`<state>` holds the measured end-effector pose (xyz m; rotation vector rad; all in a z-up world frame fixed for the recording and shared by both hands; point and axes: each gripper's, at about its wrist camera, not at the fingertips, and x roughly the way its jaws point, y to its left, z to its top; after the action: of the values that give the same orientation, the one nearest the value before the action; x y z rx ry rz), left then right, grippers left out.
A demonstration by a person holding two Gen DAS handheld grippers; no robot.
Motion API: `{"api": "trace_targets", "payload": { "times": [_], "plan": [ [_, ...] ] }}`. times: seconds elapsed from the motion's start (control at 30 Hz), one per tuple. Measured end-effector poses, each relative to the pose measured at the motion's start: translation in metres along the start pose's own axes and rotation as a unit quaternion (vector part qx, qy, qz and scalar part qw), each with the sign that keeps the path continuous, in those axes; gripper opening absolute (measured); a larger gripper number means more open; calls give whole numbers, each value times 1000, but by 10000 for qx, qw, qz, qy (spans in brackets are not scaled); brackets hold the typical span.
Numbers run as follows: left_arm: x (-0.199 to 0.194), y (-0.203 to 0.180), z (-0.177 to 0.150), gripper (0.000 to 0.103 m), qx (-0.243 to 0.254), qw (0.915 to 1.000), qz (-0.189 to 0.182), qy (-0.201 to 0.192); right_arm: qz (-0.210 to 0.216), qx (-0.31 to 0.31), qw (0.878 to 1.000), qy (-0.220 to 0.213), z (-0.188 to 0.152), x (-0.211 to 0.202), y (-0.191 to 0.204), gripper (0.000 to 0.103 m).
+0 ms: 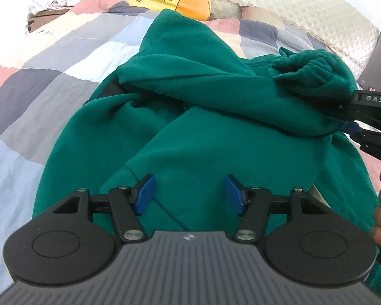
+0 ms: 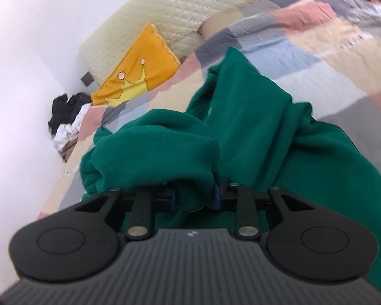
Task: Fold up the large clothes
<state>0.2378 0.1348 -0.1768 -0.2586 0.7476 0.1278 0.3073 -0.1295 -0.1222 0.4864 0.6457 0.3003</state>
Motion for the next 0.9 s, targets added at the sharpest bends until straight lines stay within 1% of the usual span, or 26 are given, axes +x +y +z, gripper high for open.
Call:
{"api": "trace_targets", "payload": {
  "times": [0.17,0.27,0.37,0.43,0.63,0.73,0.8,0.9],
  "plan": [
    [1,-1,-1,66,53,10000,49,-16,-150,332,9993,35,0,0,-9,30],
    [2,0,-2,66,58,10000,51,-21,-262,670,9974,49,-2,0,-19,30],
    [2,0,-2,66,77,9999,64,-22,-355,1038,9940,-17,-3,-3,-32,31],
    [4,0,-2,66,87,9999,75,-20,-428,1245,9913,-86,-4,-7,-40,34],
    [4,4,-1,66,71,10000,63,-22,-661,1698,9830,-235,-6,-17,-59,35],
    [4,5,-1,66,38,10000,42,-20,-629,1812,9813,-152,-8,-22,-66,35],
    [3,6,0,66,-1,10000,20,-21,-533,1934,9796,-83,-10,-26,-70,35],
    [1,9,1,66,-82,9999,-40,-45,-494,1882,9808,-90,-13,-36,-71,35]
  ]
}}
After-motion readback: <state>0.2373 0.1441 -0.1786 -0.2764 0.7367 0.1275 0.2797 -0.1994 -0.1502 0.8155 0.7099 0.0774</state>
